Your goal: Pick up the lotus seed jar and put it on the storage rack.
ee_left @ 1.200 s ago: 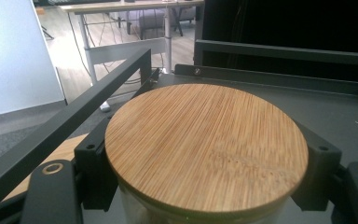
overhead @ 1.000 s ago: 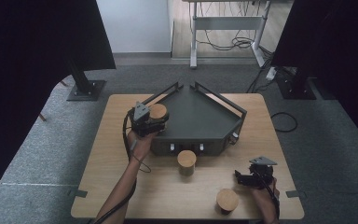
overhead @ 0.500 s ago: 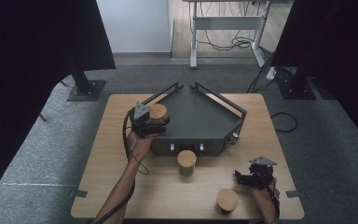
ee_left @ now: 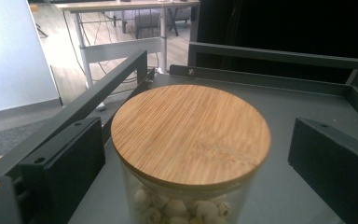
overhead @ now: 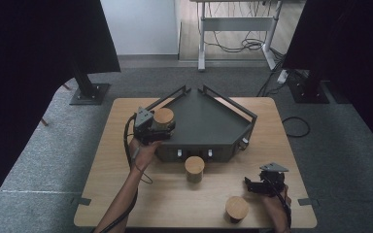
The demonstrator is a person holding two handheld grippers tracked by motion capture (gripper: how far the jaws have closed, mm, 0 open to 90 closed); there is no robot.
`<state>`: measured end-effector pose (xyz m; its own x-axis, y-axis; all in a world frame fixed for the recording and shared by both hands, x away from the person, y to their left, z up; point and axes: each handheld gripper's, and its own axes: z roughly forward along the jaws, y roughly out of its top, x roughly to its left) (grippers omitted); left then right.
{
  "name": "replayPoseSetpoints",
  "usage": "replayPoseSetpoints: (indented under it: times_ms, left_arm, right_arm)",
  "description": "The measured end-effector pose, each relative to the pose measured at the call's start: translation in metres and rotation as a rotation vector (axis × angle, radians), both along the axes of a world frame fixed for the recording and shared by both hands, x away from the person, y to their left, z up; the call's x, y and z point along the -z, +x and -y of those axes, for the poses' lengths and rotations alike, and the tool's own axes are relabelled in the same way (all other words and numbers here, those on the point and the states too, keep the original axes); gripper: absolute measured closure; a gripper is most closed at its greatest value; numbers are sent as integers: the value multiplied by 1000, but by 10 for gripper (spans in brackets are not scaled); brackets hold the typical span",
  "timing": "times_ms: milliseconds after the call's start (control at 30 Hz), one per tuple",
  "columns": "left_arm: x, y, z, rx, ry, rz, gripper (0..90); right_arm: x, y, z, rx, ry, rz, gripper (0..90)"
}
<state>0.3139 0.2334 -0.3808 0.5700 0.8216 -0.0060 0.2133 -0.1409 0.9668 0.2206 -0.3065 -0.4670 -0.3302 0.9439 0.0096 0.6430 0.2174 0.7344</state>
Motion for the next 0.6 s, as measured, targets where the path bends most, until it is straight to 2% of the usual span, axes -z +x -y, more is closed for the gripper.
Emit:
replayPoseSetpoints:
  times_ms: [600]
  left_arm:
    - [-12,-25,-14,12,42,11,41]
  right_arm:
    - [0,0,0,1,0,0,43]
